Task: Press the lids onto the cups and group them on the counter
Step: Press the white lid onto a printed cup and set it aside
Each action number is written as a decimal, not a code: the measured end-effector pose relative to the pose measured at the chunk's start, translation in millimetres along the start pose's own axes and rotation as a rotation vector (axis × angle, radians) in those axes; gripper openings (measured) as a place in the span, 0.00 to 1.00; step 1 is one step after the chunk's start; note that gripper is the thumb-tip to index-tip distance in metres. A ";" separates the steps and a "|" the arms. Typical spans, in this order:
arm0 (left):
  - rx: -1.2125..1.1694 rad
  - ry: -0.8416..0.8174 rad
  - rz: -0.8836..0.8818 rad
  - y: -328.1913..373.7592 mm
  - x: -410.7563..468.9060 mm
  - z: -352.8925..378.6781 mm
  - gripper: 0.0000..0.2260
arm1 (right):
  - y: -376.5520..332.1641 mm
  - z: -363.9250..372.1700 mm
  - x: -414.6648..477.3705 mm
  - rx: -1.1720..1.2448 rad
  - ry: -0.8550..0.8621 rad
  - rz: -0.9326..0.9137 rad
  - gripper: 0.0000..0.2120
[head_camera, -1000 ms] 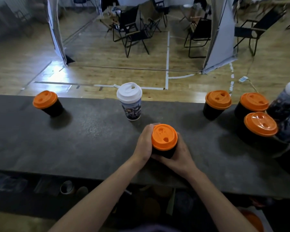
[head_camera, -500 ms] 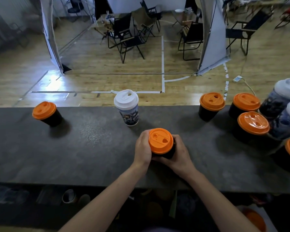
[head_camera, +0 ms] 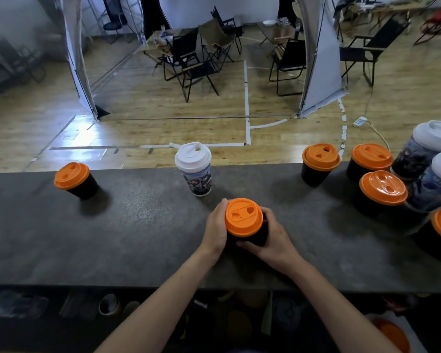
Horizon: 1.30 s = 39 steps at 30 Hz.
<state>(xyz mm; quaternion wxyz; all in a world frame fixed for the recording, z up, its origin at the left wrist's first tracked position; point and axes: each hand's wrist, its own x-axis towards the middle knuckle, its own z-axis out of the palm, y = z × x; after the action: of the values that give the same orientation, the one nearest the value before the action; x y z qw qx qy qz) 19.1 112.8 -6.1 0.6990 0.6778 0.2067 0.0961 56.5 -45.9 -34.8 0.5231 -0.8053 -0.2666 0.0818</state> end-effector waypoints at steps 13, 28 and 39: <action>0.051 0.036 0.034 -9.5 -10.8 1.1 0.30 | -1.0 1.6 0.2 0.014 -0.042 -0.011 0.45; 0.054 0.060 0.124 -15.0 -14.1 2.7 0.22 | -5.6 0.0 -1.8 0.039 0.014 0.025 0.41; 0.050 0.071 0.115 -15.9 -13.6 1.1 0.20 | -6.7 0.5 -0.9 0.011 0.015 0.010 0.39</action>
<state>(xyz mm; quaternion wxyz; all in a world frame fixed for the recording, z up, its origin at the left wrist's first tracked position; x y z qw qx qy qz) 5.1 105.2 -19.7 0.6673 0.7020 0.1945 0.1550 53.2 -43.9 -29.2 0.5292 -0.8043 -0.2583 0.0800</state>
